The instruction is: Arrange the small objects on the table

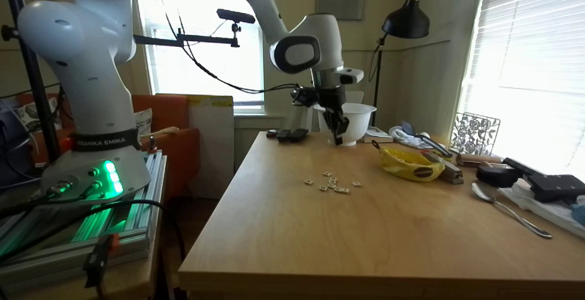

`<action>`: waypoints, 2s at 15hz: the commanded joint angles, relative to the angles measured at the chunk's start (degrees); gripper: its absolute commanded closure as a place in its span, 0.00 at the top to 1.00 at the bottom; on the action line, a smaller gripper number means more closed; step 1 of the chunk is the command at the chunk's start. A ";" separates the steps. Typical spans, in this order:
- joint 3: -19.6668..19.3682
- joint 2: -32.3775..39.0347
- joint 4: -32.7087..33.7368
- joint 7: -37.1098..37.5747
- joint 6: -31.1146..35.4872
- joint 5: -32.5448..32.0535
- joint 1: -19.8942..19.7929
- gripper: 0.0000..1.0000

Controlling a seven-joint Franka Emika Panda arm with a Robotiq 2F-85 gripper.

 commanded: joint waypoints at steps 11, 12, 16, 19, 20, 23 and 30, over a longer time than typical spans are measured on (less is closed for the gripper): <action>-1.57 6.08 -1.70 -15.48 -0.09 3.11 -2.11 0.00; -1.23 7.39 -1.35 -15.29 2.08 3.04 -2.55 0.00; 1.71 11.28 0.07 -14.39 7.69 2.66 -5.56 0.00; 4.01 13.20 1.16 -13.72 9.72 2.28 -7.90 0.00; 4.95 13.64 1.51 -13.71 9.91 2.20 -8.79 0.00; 7.85 14.61 2.40 -14.42 9.40 2.01 -11.48 0.00; 10.28 15.04 1.67 -22.87 8.03 -3.87 -14.81 0.00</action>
